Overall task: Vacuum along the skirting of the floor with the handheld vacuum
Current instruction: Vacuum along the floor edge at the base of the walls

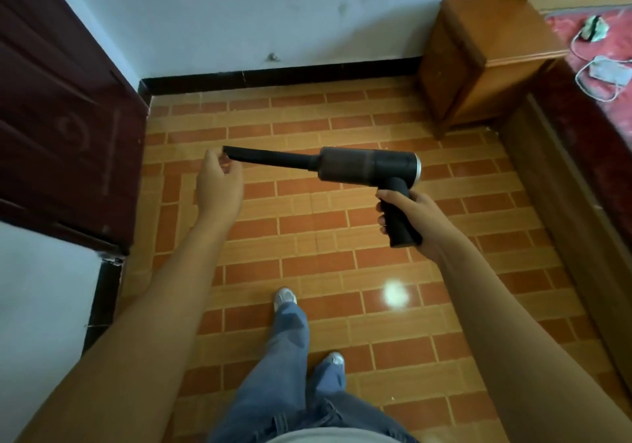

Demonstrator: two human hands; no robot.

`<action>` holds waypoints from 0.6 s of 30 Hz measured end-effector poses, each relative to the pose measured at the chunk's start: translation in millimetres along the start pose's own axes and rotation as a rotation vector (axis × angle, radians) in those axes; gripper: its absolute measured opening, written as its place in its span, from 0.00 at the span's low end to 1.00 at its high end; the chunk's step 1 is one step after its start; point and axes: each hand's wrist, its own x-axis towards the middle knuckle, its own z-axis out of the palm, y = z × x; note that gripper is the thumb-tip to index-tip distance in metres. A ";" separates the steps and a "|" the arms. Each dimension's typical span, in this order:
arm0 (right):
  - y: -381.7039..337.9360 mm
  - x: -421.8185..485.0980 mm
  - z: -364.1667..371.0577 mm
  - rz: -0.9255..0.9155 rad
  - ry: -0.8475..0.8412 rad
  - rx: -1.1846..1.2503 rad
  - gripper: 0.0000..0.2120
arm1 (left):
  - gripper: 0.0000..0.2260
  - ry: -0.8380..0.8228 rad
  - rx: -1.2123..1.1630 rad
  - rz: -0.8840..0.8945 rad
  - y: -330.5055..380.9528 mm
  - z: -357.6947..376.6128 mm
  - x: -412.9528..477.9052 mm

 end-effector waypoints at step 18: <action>-104.7 203.7 156.2 0.036 -0.136 -0.149 0.07 | 0.13 0.147 -0.046 -0.107 -8.9 -55.0 226.8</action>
